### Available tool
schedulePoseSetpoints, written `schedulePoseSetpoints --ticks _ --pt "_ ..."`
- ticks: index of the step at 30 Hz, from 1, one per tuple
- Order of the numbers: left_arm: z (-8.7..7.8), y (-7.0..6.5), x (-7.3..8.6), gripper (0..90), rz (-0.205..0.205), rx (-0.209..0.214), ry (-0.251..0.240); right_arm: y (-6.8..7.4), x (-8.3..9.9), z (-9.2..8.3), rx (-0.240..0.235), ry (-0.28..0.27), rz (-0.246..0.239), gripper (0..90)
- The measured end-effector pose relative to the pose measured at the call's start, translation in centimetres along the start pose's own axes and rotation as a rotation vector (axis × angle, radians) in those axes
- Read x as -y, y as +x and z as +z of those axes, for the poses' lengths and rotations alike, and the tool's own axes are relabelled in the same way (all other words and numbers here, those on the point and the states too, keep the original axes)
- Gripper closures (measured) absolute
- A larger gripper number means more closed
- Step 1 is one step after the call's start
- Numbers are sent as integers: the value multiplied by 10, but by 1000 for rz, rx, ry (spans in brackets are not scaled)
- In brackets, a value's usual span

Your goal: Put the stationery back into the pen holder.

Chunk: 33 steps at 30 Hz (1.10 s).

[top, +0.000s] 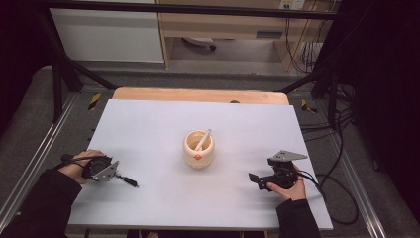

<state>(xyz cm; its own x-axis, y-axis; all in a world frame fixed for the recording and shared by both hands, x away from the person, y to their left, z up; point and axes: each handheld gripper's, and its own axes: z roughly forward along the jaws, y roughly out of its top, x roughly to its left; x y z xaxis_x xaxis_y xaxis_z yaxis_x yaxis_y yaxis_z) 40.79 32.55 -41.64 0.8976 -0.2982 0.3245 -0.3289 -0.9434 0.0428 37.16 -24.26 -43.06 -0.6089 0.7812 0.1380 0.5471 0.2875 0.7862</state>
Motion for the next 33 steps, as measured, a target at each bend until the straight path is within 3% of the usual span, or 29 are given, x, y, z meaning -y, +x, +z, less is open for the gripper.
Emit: schedulePoseSetpoints --ticks 11,17,26,33 --pt "1 3 -2 792 23 21 12 0 0 0 -2 0 2 9" --pt "1 5 -2 797 12 32 15 0 0 -1 1 -3 -1 9" --pt "-7 4 -1 798 -40 19 -15 0 0 0 -1 -1 1 9" --pt "-16 2 -1 798 -116 -7 -83 0 0 0 -2 0 1 9"
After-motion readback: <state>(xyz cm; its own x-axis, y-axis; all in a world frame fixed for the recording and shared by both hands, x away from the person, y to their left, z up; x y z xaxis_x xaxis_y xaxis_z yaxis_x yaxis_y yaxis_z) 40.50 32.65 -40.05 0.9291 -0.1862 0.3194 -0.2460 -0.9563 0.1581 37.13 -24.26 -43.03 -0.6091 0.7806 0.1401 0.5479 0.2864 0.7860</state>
